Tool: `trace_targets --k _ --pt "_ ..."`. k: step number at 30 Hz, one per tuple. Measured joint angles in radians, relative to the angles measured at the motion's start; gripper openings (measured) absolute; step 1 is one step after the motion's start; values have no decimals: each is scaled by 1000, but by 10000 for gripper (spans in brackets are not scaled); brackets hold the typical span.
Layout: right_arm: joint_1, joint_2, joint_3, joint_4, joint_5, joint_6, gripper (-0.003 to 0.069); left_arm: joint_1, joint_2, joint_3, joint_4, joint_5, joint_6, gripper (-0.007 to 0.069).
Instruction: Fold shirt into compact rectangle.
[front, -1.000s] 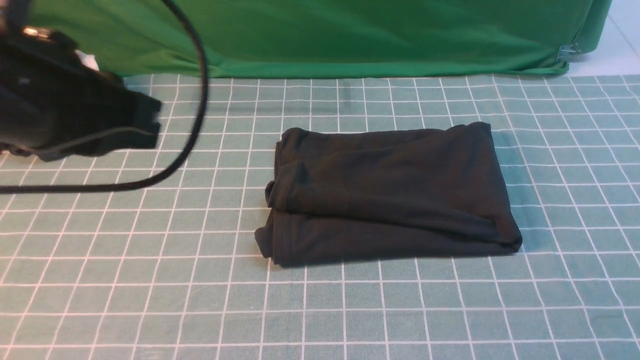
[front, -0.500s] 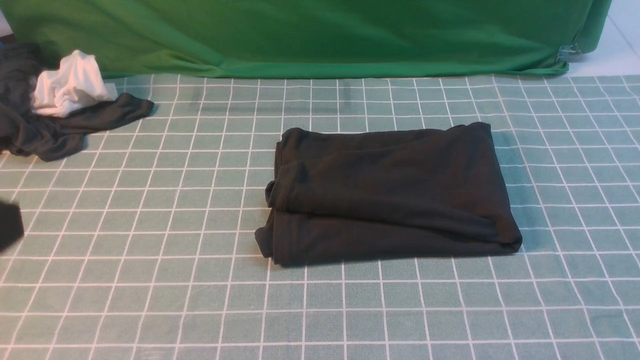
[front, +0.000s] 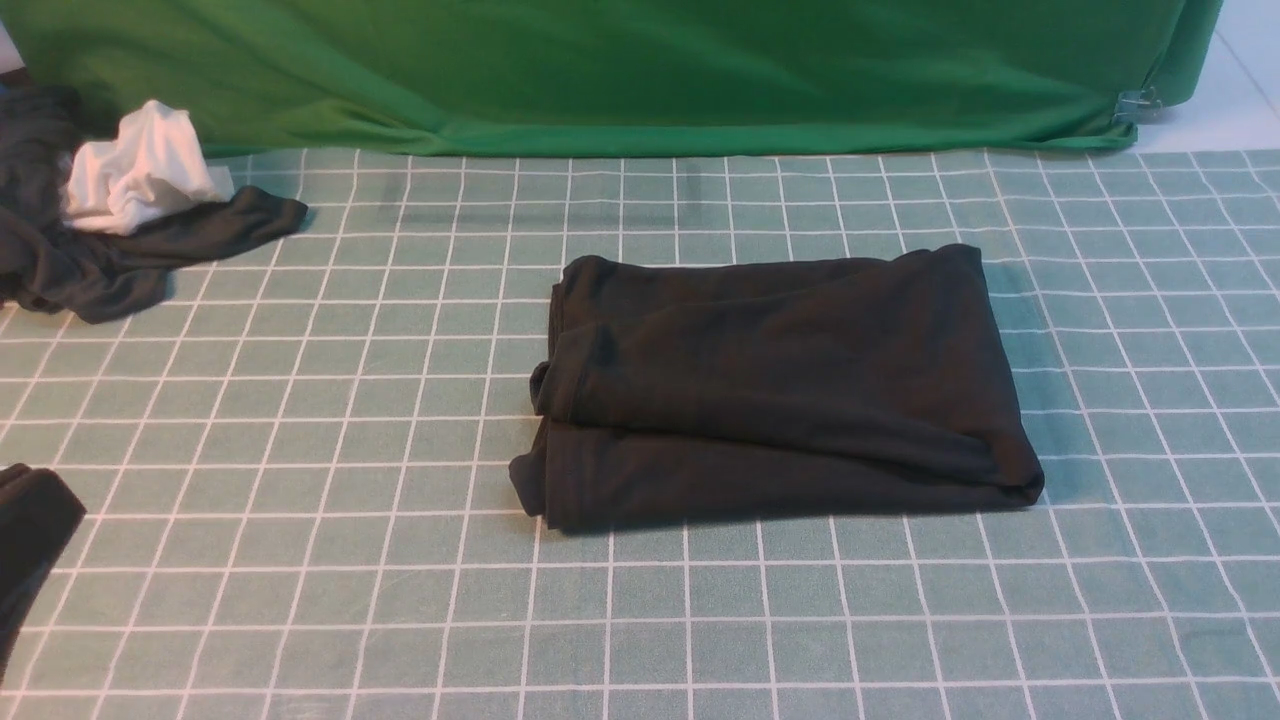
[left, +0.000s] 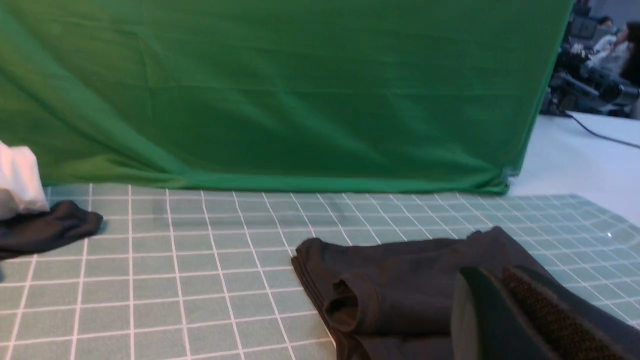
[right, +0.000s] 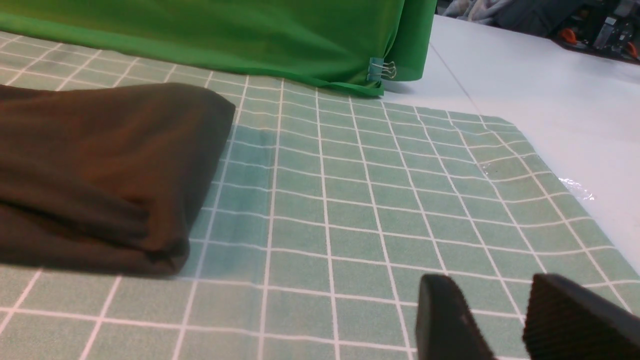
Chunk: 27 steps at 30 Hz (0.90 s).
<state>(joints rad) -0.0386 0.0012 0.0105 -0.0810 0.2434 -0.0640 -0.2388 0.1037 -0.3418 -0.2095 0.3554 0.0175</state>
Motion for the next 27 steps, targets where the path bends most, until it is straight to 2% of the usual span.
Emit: trace_targets --k 12,18,20,23,27 --pt "0 0 0 1 0 -1 237 0 0 63 11 -5 -4 13" --pt "0 0 0 2 0 -1 237 0 -1 70 92 21 -11 13" --pt "0 0 0 2 0 -1 237 8 -1 87 175 3 -85 13" --pt "0 0 0 2 0 -1 237 46 -1 141 280 -107 -191 13" --pt "0 0 0 2 0 -1 237 107 -3 202 304 -185 -220 13"
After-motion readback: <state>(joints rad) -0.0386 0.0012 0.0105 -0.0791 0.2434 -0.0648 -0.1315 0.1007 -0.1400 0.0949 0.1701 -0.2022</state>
